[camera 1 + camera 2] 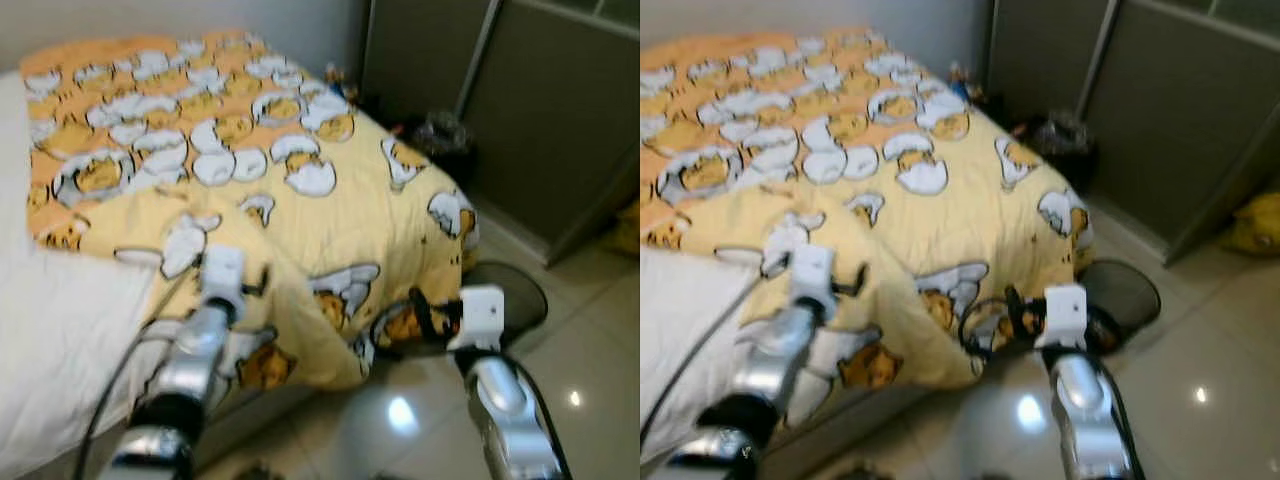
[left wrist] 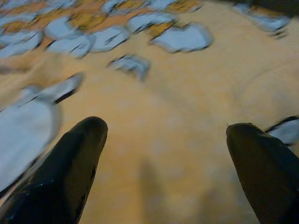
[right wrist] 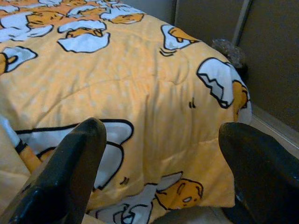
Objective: Clean up the room
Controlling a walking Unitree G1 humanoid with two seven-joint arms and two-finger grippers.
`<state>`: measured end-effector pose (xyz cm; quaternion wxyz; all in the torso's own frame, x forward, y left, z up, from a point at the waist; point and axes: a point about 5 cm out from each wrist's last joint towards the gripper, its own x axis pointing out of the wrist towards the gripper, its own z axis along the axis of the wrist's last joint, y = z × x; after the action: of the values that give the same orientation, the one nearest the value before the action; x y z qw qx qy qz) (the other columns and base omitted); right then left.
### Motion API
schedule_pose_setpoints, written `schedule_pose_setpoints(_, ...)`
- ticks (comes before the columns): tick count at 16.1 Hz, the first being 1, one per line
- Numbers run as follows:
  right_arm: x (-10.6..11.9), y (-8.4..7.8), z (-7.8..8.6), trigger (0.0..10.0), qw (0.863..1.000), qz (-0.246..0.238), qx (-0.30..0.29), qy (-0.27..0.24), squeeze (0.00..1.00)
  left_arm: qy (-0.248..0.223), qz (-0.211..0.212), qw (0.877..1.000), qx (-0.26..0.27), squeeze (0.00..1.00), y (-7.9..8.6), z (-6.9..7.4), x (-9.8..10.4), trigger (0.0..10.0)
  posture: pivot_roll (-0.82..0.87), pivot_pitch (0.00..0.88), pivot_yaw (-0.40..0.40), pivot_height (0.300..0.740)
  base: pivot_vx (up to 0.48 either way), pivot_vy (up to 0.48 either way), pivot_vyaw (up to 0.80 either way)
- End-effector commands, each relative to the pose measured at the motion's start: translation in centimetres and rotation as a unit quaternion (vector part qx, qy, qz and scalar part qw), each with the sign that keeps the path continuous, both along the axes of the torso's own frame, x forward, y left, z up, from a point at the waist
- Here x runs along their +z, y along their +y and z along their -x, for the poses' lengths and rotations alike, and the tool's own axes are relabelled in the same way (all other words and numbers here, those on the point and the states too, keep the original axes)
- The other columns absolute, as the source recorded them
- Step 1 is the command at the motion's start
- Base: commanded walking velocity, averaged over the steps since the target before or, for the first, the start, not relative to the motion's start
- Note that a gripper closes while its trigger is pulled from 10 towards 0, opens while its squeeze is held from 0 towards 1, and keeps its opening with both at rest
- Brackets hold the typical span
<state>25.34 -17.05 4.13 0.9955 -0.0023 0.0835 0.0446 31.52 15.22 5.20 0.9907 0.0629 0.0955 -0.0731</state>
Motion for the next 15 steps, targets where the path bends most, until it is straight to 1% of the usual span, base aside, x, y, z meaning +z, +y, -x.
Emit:
schedule_pose_setpoints(1,0.3,0.3,-0.1,10.0,1.000,-0.001,0.003,-0.005,0.00,-0.008,-0.008,1.000,0.011,0.00,1.2,0.0,0.2,10.0,0.01,0.000,-0.020,0.740,0.000,0.000,0.51)
schedule_pose_setpoints(2,0.1,0.6,0.1,10.0,1.000,-0.006,0.006,0.002,0.00,-0.003,-0.005,1.000,0.014,0.00,1.2,-0.4,0.2,10.0,0.01,0.000,-0.020,0.740,0.000,0.465,0.51)
schedule_pose_setpoints(3,-0.1,0.7,0.3,10.0,1.000,-0.006,0.007,0.008,0.00,-0.005,-0.020,1.000,0.013,0.00,1.3,-0.6,0.3,10.0,0.01,0.000,-0.019,0.740,0.000,0.465,0.49)
schedule_pose_setpoints(5,-0.2,0.6,0.6,10.0,1.000,-0.010,0.002,0.013,0.00,-0.004,-0.016,1.000,0.020,0.00,1.7,-0.9,0.4,10.0,0.00,0.000,-0.016,0.740,0.000,0.465,0.00)
schedule_pose_setpoints(6,-0.3,0.4,0.7,10.0,1.000,-0.008,0.001,0.016,0.00,-0.002,-0.023,1.000,0.014,0.00,1.6,-1.0,0.4,10.0,0.00,0.000,-0.015,0.740,0.000,0.472,0.00)
schedule_pose_setpoints(7,-0.4,0.4,0.8,10.0,1.000,-0.008,0.000,0.018,0.00,0.000,-0.031,1.000,0.004,0.00,1.4,-1.0,0.4,10.0,0.00,0.000,-0.015,0.740,0.000,0.469,0.00)
schedule_pose_setpoints(8,-0.4,0.3,1.0,10.0,1.000,-0.008,0.000,0.021,0.00,0.012,-0.041,0.999,-0.009,0.00,0.7,-1.1,0.0,10.0,-0.01,0.000,-0.015,0.740,0.000,0.454,0.00)
schedule_pose_setpoints(10,-0.4,0.3,1.4,10.0,1.000,-0.009,-0.001,0.024,0.00,0.019,-0.059,0.998,-0.022,0.00,0.2,-1.0,-0.5,10.0,-0.01,0.000,-0.016,0.740,0.000,0.000,0.00)
schedule_pose_setpoints(11,-0.5,0.1,2.0,10.0,0.999,-0.016,-0.006,0.031,0.00,0.050,-0.064,0.997,-0.015,0.00,0.0,-0.6,-1.6,10.0,-0.02,0.000,-0.025,0.740,0.000,0.000,0.00)
schedule_pose_setpoints(12,-0.5,-0.1,2.7,10.0,0.999,-0.020,-0.009,0.036,0.00,0.064,-0.063,0.996,-0.006,0.00,-0.2,-0.3,-2.3,10.0,-0.03,0.000,-0.038,0.740,0.000,0.000,0.00)
schedule_pose_setpoints(13,-0.5,-0.1,2.7,10.0,0.999,-0.020,-0.009,0.036,0.00,0.064,-0.063,0.996,-0.006,0.00,-0.2,-0.3,-2.3,10.0,-0.03,0.000,-0.038,0.740,0.000,0.000,0.00)
schedule_pose_setpoints(14,-0.5,-0.3,3.6,10.0,0.999,-0.018,-0.007,0.044,0.00,0.060,-0.062,0.996,0.010,0.00,-0.5,-0.5,-2.3,10.0,-0.09,0.031,-0.057,0.740,0.000,0.000,0.00)
schedule_pose_setpoints(15,-0.2,-0.5,4.9,10.0,0.999,-0.008,0.004,0.047,0.00,0.044,-0.069,0.996,0.027,0.00,-0.7,-0.9,-1.8,10.0,-0.11,0.060,-0.068,0.740,0.000,0.000,0.00)
